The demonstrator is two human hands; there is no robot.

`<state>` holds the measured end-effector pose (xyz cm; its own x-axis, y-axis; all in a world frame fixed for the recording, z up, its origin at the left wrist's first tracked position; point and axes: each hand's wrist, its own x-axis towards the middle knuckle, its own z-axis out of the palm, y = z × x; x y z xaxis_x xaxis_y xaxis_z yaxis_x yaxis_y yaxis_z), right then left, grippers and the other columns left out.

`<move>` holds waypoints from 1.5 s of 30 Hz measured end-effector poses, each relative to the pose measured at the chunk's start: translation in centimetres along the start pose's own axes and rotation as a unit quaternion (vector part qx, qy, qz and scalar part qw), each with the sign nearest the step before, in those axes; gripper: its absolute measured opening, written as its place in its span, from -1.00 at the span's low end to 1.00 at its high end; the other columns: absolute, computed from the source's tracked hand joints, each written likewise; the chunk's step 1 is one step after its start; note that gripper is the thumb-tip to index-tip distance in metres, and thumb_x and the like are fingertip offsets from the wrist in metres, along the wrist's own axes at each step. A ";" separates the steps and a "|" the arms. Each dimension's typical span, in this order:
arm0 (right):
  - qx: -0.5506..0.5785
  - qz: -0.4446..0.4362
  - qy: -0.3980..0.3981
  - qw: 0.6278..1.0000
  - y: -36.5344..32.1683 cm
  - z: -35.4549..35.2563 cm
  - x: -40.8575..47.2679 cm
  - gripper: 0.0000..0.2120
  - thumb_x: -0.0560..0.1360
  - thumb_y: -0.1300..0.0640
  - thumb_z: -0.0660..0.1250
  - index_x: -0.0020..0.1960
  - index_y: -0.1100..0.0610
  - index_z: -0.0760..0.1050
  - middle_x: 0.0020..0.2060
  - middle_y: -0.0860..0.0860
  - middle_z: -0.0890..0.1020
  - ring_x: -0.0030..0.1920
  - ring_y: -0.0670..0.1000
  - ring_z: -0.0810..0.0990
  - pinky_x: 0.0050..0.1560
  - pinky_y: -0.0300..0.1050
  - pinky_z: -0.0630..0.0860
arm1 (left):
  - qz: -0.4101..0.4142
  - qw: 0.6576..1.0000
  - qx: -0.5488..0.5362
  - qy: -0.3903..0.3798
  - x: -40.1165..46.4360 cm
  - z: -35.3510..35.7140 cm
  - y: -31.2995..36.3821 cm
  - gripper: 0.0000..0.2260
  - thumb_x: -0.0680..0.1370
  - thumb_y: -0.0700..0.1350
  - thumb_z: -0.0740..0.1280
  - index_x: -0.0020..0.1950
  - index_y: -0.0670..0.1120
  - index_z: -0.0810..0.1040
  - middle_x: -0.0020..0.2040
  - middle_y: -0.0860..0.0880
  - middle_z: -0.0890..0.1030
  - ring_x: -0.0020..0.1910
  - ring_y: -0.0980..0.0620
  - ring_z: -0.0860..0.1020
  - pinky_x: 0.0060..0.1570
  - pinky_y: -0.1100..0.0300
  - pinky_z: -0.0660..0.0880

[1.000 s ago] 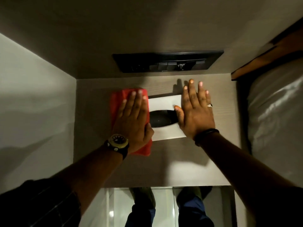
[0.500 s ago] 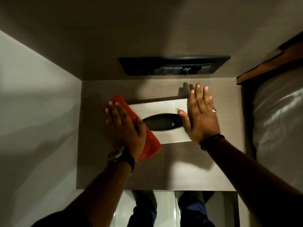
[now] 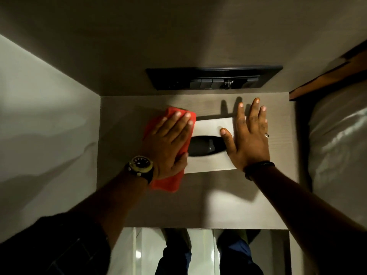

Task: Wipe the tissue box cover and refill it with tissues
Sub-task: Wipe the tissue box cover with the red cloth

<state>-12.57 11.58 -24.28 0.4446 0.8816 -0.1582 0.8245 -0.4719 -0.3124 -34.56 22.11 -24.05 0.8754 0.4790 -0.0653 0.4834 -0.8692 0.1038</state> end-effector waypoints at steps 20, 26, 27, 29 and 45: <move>0.007 0.011 0.009 1.000 0.0 0.5 0.0 -0.24 0.54 -0.35 -0.08 0.57 0.04 -0.17 0.57 0.17 -0.13 0.56 0.19 -0.15 0.52 0.14 -0.08 | -0.109 0.994 -0.027 -0.015 -2.6 0.1 5.8 -0.39 0.57 0.05 0.06 0.54 -0.21 0.06 0.56 -0.19 0.09 0.55 -0.17 0.00 0.49 -0.12 0.02; 0.019 0.015 0.025 0.999 0.0 0.6 -0.1 -0.30 0.57 -0.27 -0.07 0.57 0.08 -0.11 0.57 0.16 -0.10 0.56 0.18 -0.13 0.51 0.11 -0.10 | -0.008 0.999 -0.033 -0.001 1.7 0.2 5.8 -0.41 0.57 0.08 0.00 0.54 -0.17 0.06 0.56 -0.15 0.13 0.56 -0.09 0.00 0.50 -0.06 -0.01; 0.021 0.017 0.026 0.999 0.1 0.6 -0.1 -0.31 0.58 -0.26 -0.06 0.57 0.09 -0.11 0.57 0.15 -0.10 0.56 0.17 -0.13 0.51 0.11 -0.10 | -0.001 0.999 -0.034 0.003 1.6 0.1 5.4 -0.40 0.57 0.10 -0.02 0.54 -0.17 0.06 0.56 -0.15 0.13 0.56 -0.09 0.01 0.50 -0.06 0.00; 0.022 0.020 0.024 0.999 0.1 0.7 -0.2 -0.31 0.58 -0.26 -0.06 0.57 0.08 -0.12 0.57 0.14 -0.11 0.56 0.16 -0.14 0.52 0.11 -0.10 | -0.004 0.999 -0.039 0.011 1.4 0.0 4.8 -0.36 0.56 0.17 -0.01 0.54 -0.16 0.08 0.56 -0.14 0.13 0.56 -0.08 0.03 0.50 -0.05 0.02; 0.020 0.029 0.026 0.999 0.4 1.1 0.1 -0.28 0.56 -0.30 -0.08 0.57 0.07 -0.17 0.58 0.11 -0.12 0.56 0.14 -0.13 0.51 0.07 -0.10 | -0.319 0.932 -0.171 0.030 -2.9 -0.1 1.5 -0.18 0.52 0.33 0.03 0.55 -0.20 -0.10 0.57 -0.22 -0.05 0.55 -0.17 -0.08 0.50 -0.09 -0.04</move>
<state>-12.57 11.45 -25.46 0.5089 0.8512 -0.1282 0.7832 -0.5197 -0.3413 -36.38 19.43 -23.55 0.4038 0.8994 -0.1675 0.8702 -0.3212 0.3735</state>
